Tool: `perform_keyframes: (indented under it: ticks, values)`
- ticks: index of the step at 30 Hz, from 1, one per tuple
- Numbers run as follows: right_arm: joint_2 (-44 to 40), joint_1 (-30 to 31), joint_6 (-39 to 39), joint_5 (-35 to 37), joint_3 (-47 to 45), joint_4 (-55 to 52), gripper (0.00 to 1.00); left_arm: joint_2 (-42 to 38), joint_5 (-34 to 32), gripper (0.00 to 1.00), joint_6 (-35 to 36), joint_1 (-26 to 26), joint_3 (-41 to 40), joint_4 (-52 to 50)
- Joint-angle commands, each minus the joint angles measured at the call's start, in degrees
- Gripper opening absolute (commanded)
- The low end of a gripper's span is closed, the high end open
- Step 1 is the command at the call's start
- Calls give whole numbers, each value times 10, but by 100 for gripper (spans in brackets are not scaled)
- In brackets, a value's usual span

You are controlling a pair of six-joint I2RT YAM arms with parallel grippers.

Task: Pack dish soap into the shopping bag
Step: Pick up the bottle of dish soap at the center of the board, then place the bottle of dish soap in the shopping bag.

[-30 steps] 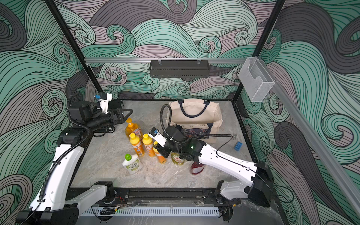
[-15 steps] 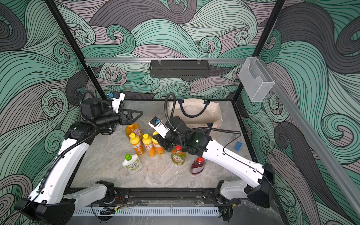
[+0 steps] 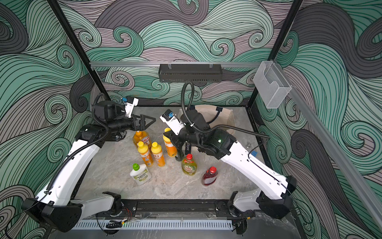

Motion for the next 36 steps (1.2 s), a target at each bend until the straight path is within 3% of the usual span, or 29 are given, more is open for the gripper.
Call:
perform_keyframes:
  ticks: [1, 11, 20, 30, 36]
  values:
    - [0, -5, -14, 29, 55, 31, 0, 2, -11, 99, 11, -5, 6, -9]
    - [10, -28, -71, 96, 123, 6, 0, 4, -10, 99, 4, -20, -37, 28]
    - [28, -57, -42, 49, 181, -4, 0, 7, -4, 99, 6, -32, -22, 26]
    - [61, -101, -49, 64, 266, -30, 0, 12, -4, 99, 4, -43, 5, 15]
    - [88, -139, -43, 45, 318, -42, 0, 35, -10, 99, 4, -75, 25, 8]
